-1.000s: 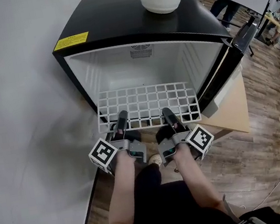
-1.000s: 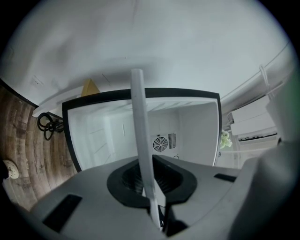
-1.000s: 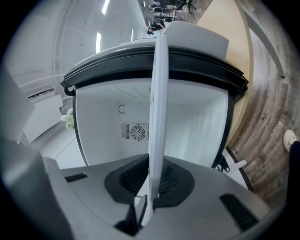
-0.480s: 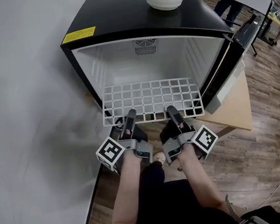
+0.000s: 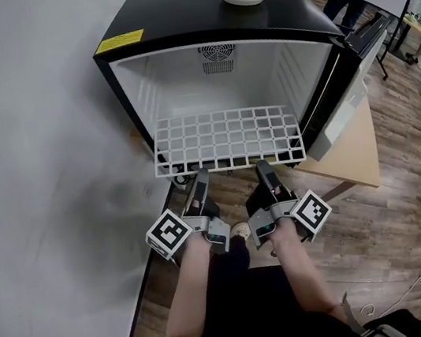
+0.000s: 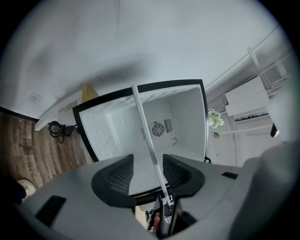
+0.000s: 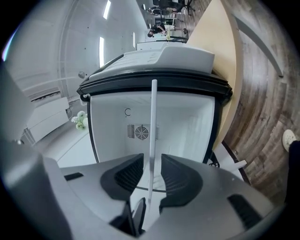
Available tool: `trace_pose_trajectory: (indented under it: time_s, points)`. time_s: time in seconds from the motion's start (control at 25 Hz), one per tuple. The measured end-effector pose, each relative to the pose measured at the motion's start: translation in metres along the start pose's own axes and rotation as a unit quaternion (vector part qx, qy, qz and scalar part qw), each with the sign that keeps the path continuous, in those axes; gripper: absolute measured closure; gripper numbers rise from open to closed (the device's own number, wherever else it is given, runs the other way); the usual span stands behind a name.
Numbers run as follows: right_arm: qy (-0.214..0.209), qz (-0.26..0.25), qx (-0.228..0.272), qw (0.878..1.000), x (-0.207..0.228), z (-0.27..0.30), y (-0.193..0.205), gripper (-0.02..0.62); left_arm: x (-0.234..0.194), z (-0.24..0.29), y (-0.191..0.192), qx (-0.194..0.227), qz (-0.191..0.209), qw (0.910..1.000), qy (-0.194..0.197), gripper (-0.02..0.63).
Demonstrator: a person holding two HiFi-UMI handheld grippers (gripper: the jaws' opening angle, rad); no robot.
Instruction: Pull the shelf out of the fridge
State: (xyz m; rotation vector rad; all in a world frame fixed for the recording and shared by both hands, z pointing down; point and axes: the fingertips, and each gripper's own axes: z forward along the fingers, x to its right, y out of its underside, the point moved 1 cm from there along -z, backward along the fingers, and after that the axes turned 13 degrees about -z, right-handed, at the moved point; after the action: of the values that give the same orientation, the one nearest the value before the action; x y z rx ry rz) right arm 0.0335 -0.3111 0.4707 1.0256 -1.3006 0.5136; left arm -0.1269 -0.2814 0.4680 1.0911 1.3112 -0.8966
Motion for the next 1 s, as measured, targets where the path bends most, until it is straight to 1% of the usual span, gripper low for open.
trace_pose_trajectory:
  time_s: [0.08,0.2,0.28,0.4,0.48,0.56,0.6,0.64,0.68,0.76,0.84,0.88,0.92,1.0]
  points:
    - [0.003,-0.024,-0.008,1.000,0.000,-0.005,0.000,0.511,0.000,-0.004,0.002,-0.003,0.020,0.9998,-0.007,0.433]
    - [0.013,-0.081,-0.016,0.996,-0.001,-0.012,-0.004,0.514,0.000,-0.009,0.005,-0.009,0.058,0.9981,-0.019,0.434]
    - [0.021,-0.125,-0.020,0.992,-0.001,-0.017,-0.008,0.517,-0.001,-0.012,0.006,-0.013,0.086,0.9958,-0.028,0.434]
    - [0.025,-0.187,-0.029,0.982,-0.008,-0.022,-0.010,0.520,-0.002,-0.016,0.012,-0.023,0.132,0.9901,-0.041,0.436]
    - [0.025,-0.230,-0.034,0.972,-0.015,-0.026,-0.010,0.525,0.001,-0.018,0.016,-0.028,0.162,0.9853,-0.047,0.442]
    - [0.031,-0.270,-0.040,0.962,-0.017,-0.030,-0.011,0.526,0.007,-0.021,0.020,-0.032,0.206,0.9768,-0.048,0.451]
    - [0.033,-0.287,-0.044,0.956,-0.017,-0.032,-0.010,0.526,0.010,-0.022,0.022,-0.035,0.236,0.9699,-0.050,0.458]
    - [0.036,-0.304,-0.049,0.951,-0.017,-0.034,-0.009,0.526,0.014,-0.023,0.024,-0.037,0.270,0.9608,-0.052,0.468]
    - [0.038,-0.322,-0.055,0.944,-0.017,-0.036,-0.007,0.526,0.017,-0.024,0.025,-0.040,0.306,0.9495,-0.055,0.477]
    - [0.044,-0.365,-0.062,0.928,-0.019,-0.040,-0.006,0.540,0.025,-0.026,0.029,-0.044,0.380,0.9217,-0.061,0.499]
    - [0.047,-0.406,-0.063,0.910,-0.023,-0.045,-0.006,0.563,0.031,-0.029,0.033,-0.048,0.444,0.8923,-0.067,0.519]
    - [0.046,-0.426,-0.063,0.901,-0.026,-0.047,-0.007,0.569,0.033,-0.030,0.035,-0.049,0.469,0.8793,-0.069,0.536]
    - [0.045,-0.447,-0.063,0.891,-0.029,-0.049,-0.007,0.574,0.036,-0.031,0.036,-0.048,0.489,0.8682,-0.070,0.550]
    - [0.041,-0.487,-0.066,0.870,-0.035,-0.054,-0.008,0.585,0.040,-0.034,0.039,-0.047,0.518,0.8512,-0.069,0.568]
